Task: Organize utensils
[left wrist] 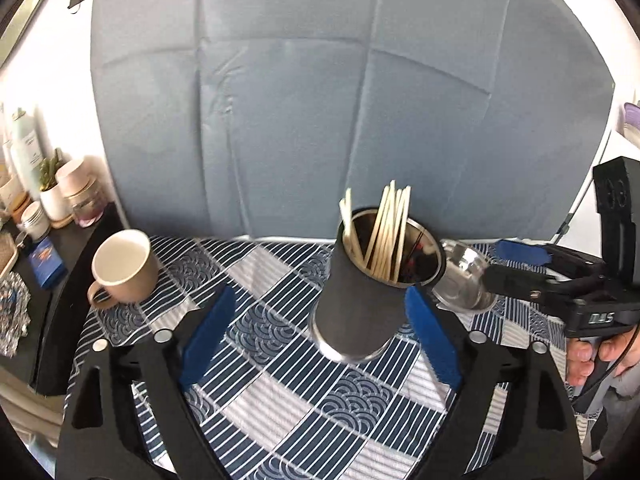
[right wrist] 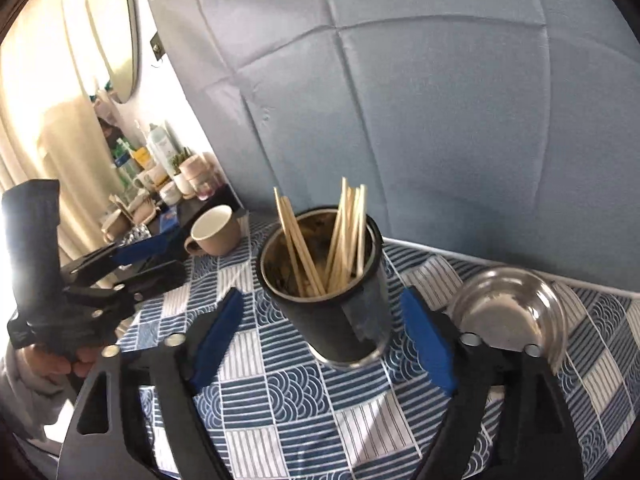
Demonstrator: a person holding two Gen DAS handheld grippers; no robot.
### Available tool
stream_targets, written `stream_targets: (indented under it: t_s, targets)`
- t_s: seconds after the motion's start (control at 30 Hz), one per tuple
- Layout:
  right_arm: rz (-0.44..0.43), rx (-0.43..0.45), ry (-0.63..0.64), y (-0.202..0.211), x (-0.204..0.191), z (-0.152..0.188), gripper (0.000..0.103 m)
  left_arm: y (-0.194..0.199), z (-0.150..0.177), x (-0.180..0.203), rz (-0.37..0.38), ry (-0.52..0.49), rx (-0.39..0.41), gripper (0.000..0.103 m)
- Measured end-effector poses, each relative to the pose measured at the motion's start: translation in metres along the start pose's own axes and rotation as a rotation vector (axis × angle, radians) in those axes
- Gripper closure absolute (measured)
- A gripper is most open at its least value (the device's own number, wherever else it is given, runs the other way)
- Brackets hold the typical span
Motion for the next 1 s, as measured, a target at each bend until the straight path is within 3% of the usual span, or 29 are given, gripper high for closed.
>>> stream_targets:
  t_s: [0.2, 0.3, 0.53, 0.7, 1.0]
  targets:
    - [0.027, -0.017, -0.014, 0.009, 0.001, 0.011, 0.014, 0.011, 0.009, -0.009, -0.05, 0.002, -0.008, 0.006]
    - [0.059, -0.03, -0.009, 0.013, 0.001, 0.015, 0.011, 0.016, 0.011, -0.01, -0.077, -0.013, -0.018, 0.006]
    - [0.068, -0.028, 0.013, 0.027, -0.008, 0.025, 0.01, 0.023, 0.028, -0.008, -0.048, -0.014, -0.055, 0.006]
    - [0.06, -0.06, -0.01, 0.041, -0.014, 0.041, 0.008, 0.036, 0.046, -0.001, -0.074, -0.045, -0.068, 0.006]
    - [0.143, -0.144, 0.004, 0.07, -0.019, 0.077, 0.008, 0.066, 0.07, 0.018, -0.137, -0.077, -0.108, 0.006]
Point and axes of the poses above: each gripper's, at about its wrist camera, not at the fingertips, and y roughly against the way its jaws point, x to its right, z to its underside, the point moved 5 cm from there along -y, roughly the way its jaws point, and after that the axes turned 9 degrees about x, right-handed, at the moved point
